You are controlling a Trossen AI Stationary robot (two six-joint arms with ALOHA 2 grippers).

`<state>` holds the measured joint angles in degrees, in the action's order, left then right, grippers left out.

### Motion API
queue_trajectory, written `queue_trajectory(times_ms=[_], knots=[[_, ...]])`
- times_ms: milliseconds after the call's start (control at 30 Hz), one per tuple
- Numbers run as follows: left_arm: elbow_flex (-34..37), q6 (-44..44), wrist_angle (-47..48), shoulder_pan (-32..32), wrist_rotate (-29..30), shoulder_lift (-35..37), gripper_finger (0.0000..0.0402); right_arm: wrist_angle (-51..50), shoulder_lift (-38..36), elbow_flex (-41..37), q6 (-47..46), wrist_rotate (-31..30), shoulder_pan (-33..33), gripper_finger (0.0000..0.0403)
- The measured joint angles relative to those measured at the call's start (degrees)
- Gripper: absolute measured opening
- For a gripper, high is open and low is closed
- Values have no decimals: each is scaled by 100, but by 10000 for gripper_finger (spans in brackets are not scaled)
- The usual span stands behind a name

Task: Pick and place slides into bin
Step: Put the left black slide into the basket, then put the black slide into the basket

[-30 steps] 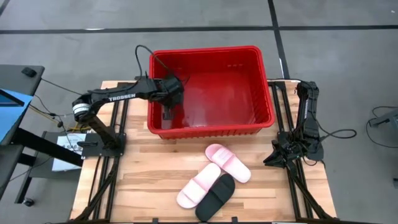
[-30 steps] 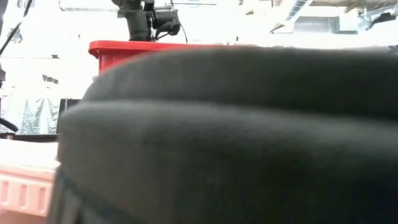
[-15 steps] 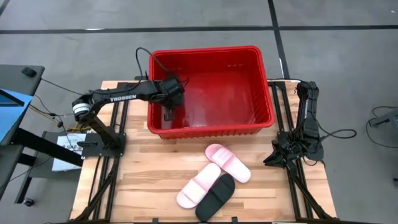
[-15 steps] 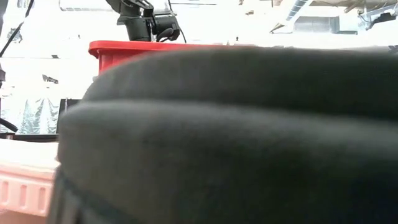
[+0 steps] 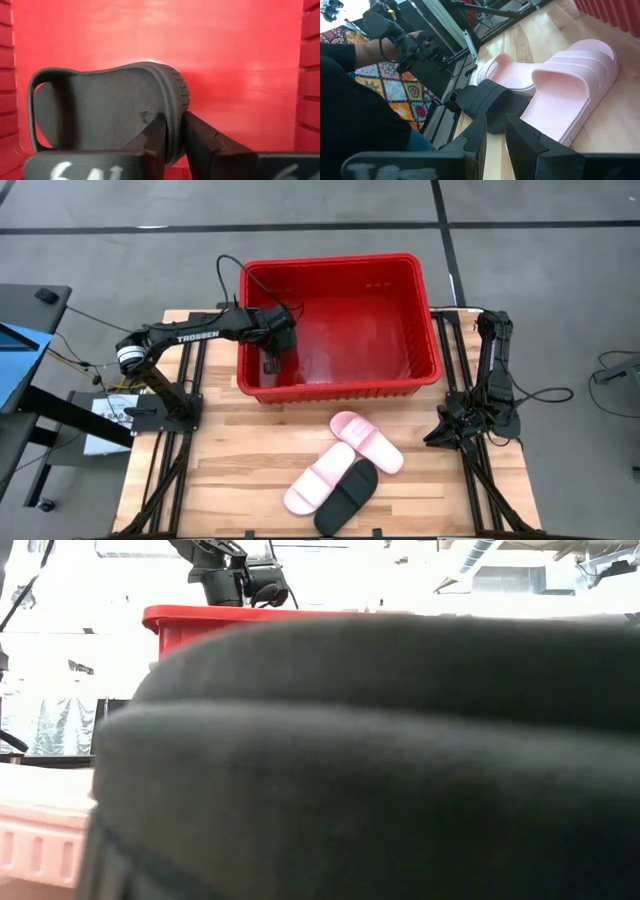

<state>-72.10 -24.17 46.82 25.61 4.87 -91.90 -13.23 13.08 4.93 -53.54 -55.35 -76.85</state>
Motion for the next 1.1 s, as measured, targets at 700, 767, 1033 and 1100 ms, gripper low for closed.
queue_trajectory(times_ms=[700, 767, 1033, 1100], knots=[[0, 131, 16, 140, 74, -4, 164, 2, 0, 0, -1, -1, 0, 60], [-2, 141, 14, 140, 75, -4, 174, 1, 0, 0, 0, -1, 1, 60], [-2, 224, 18, 140, 73, -4, 201, 2, -2, 0, 0, 0, 1, 60], [-2, 222, 18, 140, 92, -4, 201, 2, -2, 0, -1, 0, -1, 60]])
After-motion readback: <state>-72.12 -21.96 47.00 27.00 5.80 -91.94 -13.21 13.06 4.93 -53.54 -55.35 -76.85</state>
